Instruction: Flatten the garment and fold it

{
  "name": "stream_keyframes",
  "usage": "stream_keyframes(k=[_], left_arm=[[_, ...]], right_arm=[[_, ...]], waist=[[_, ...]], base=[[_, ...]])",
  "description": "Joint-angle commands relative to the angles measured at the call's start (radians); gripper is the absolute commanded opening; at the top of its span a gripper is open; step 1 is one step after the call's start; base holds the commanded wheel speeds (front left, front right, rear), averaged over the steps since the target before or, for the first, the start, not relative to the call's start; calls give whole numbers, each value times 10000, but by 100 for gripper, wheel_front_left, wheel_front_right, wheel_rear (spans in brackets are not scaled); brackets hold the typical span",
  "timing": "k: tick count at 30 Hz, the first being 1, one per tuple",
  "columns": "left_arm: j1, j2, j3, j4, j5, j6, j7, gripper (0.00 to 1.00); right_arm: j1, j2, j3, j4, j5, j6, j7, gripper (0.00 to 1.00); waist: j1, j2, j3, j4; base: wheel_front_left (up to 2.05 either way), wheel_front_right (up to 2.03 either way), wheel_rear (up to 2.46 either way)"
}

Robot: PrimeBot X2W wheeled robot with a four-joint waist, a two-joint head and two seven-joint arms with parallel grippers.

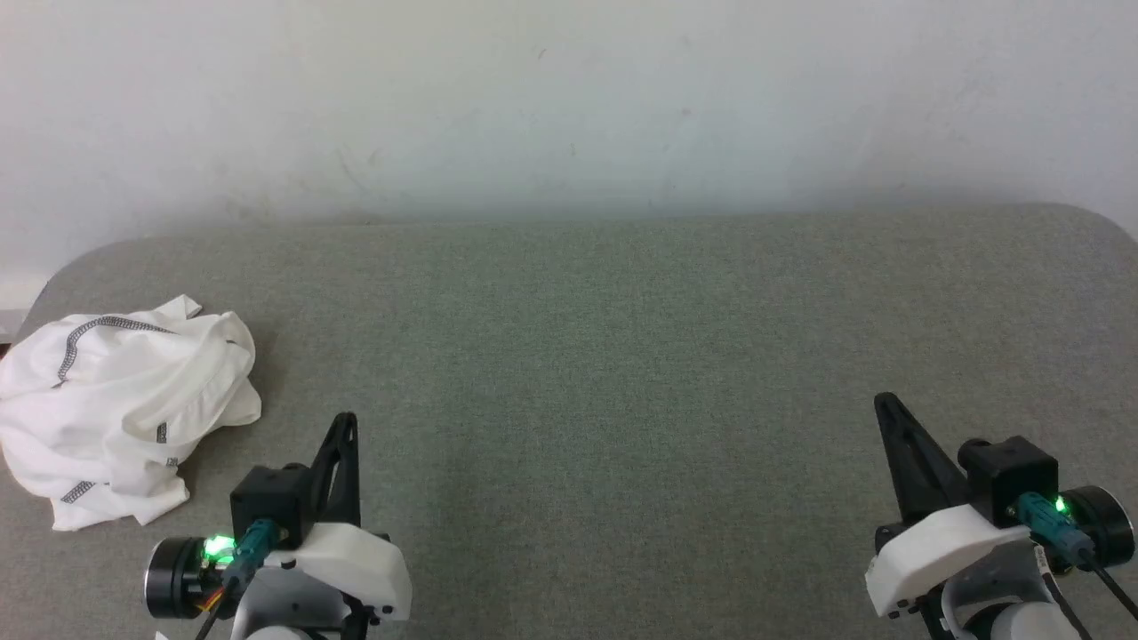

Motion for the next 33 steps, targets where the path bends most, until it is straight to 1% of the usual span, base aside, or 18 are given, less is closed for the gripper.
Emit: stream_keyframes(k=[1,10,11,33], left_arm=[[-123,-3,43,-51,64,-80,1,0],[-123,-3,43,-51,64,-80,1,0],[2,0,-4,2,-4,4,-1,100],[1,-1,-237,269,-229,173,-414,100]], right_arm=[[-144,38,5,-62,-76,-21,7,0],[-144,38,5,-62,-76,-21,7,0],[4,-2,0,4,5,0,-2,100],[10,0,-154,62,334,-3,-413,100]], waist=[[0,-1,0,0],[0,-1,0,0],[0,-1,0,0],[0,-1,23,4]], base=[[0,0,0],[0,0,0],[0,0,0],[0,0,0]])
